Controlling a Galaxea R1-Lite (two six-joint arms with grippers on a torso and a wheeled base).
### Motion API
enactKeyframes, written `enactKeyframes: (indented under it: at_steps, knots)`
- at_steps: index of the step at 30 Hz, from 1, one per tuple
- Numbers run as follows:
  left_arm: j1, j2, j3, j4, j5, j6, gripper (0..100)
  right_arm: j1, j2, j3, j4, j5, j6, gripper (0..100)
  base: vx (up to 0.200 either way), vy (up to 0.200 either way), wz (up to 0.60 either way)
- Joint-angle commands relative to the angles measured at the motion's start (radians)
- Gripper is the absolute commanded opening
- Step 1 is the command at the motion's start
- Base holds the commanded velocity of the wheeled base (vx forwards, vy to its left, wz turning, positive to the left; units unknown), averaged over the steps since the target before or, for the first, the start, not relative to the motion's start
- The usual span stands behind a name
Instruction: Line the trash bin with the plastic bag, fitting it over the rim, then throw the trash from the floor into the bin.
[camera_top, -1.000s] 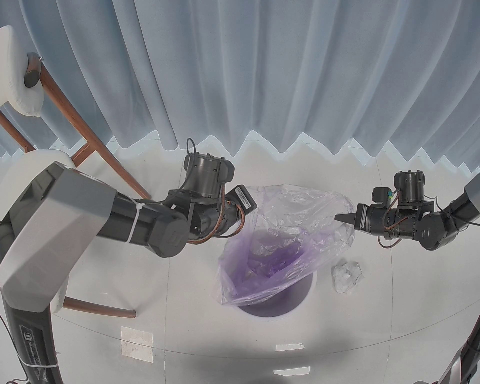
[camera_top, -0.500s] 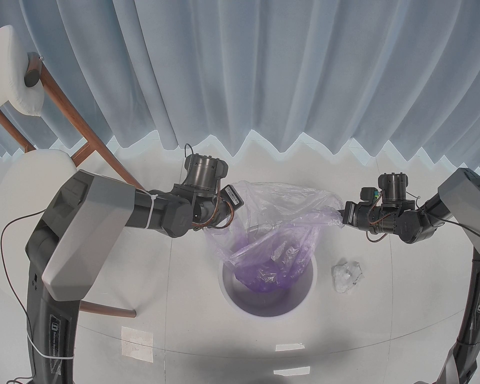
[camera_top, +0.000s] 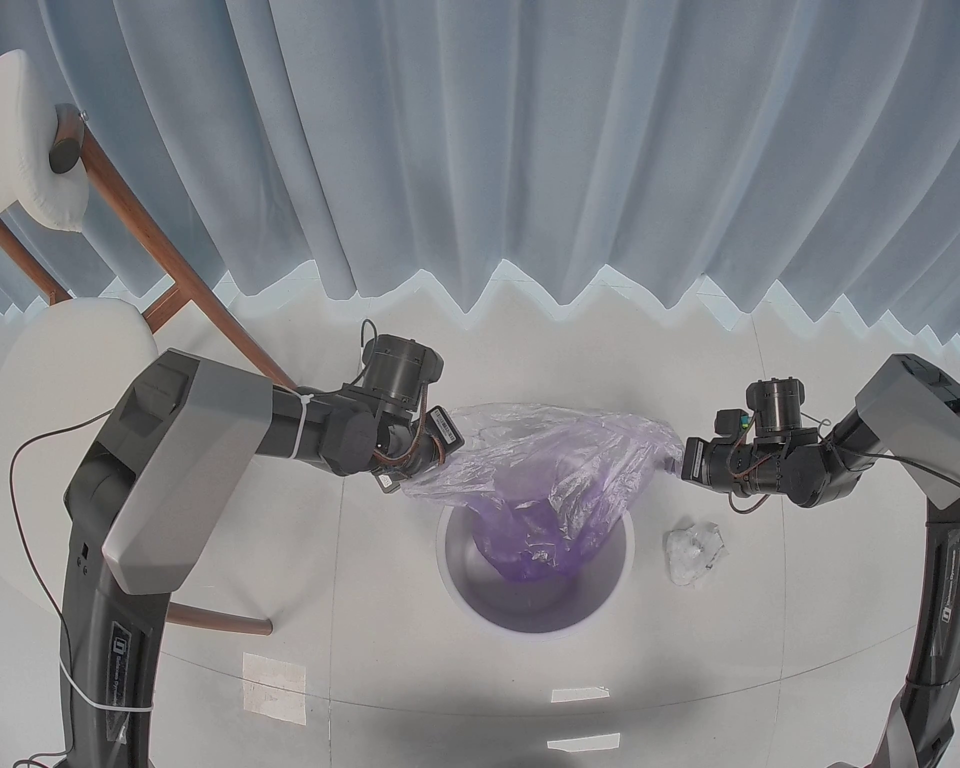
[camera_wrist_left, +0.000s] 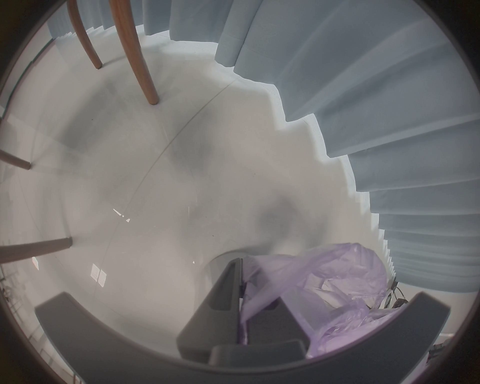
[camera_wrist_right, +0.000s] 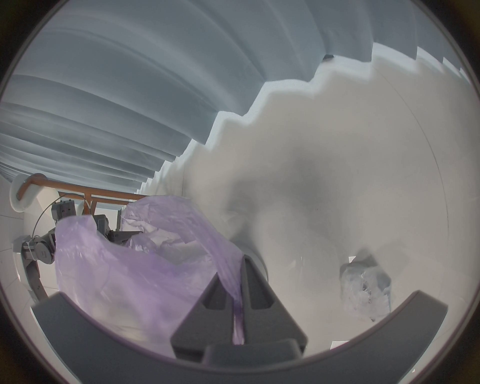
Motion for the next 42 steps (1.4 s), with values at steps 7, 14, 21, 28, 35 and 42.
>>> enactKeyframes:
  at_steps: [7,14,21,28,35,42]
  knots:
    - [0.047,-0.001,0.018,0.081,0.018,0.084,0,0.001,0.013,0.043,-0.003,0.001,-0.006,0,0.000,0.000,0.00]
    - [0.042,0.023,0.014,0.115,0.020,0.086,0,0.002,0.024,0.069,-0.008,0.001,-0.003,0,0.000,0.000,0.00]
    - [0.033,0.063,0.017,0.116,0.046,0.086,0,0.002,0.044,0.106,-0.048,-0.001,-0.009,0,0.000,0.000,0.00]
    - [0.033,0.055,0.014,0.112,0.053,0.076,0,-0.001,0.044,0.118,-0.121,-0.002,0.000,0,0.000,0.000,0.00]
    - [0.024,0.028,0.018,0.118,0.056,0.072,0,0.001,0.029,0.141,-0.123,-0.002,0.017,100,0.000,0.000,0.00]
    - [0.030,-0.109,0.149,0.120,0.052,0.038,100,-0.013,-0.065,0.217,-0.123,-0.002,0.175,100,0.000,0.000,0.00]
